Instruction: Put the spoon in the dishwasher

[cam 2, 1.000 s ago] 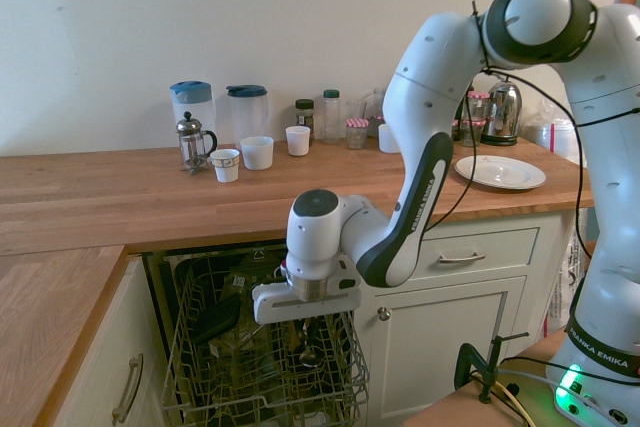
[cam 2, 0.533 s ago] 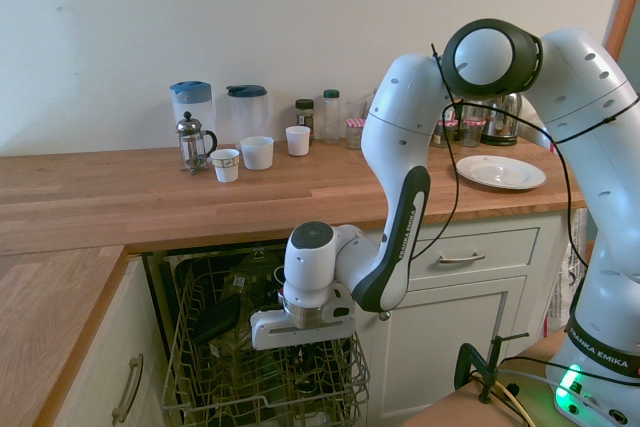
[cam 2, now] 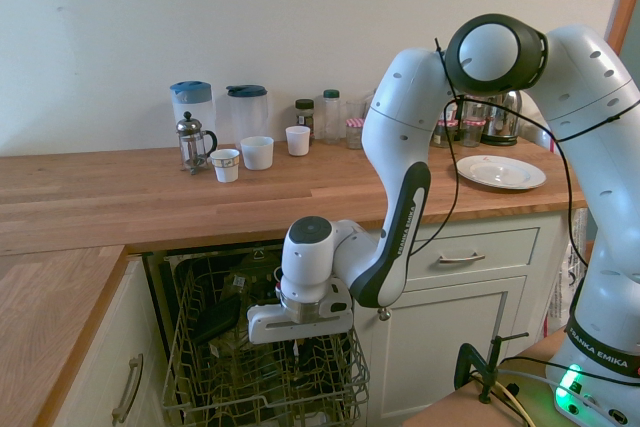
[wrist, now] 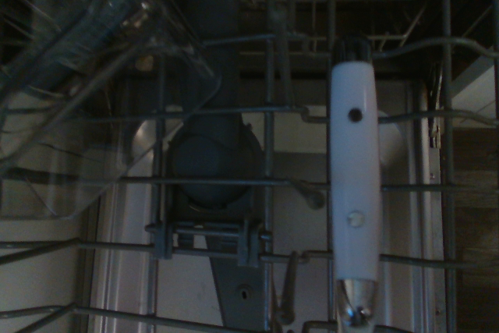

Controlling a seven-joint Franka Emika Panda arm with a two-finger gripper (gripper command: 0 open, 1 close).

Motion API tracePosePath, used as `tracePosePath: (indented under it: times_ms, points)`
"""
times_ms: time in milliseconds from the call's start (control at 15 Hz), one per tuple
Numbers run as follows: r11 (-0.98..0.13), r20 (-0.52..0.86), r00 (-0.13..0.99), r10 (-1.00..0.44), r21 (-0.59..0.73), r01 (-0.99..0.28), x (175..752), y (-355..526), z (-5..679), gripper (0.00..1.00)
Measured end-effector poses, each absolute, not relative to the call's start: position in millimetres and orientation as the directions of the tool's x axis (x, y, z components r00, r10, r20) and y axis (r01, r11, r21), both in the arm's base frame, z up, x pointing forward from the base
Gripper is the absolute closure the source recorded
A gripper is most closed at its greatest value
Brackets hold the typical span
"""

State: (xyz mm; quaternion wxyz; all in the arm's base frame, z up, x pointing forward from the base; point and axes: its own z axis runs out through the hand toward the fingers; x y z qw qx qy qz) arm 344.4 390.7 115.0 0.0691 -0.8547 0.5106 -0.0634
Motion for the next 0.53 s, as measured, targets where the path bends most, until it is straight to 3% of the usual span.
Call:
tracePosePath:
  times_ms: [267, 533]
  points:
    - [-0.452, 0.078, 0.446, -0.892, -0.202, -0.869, 325.8, 393.4, 170.9, 0.0]
    - [-0.453, 0.13, 0.435, -0.891, -0.19, -0.871, 290.9, 415.9, 269.8, 0.0]
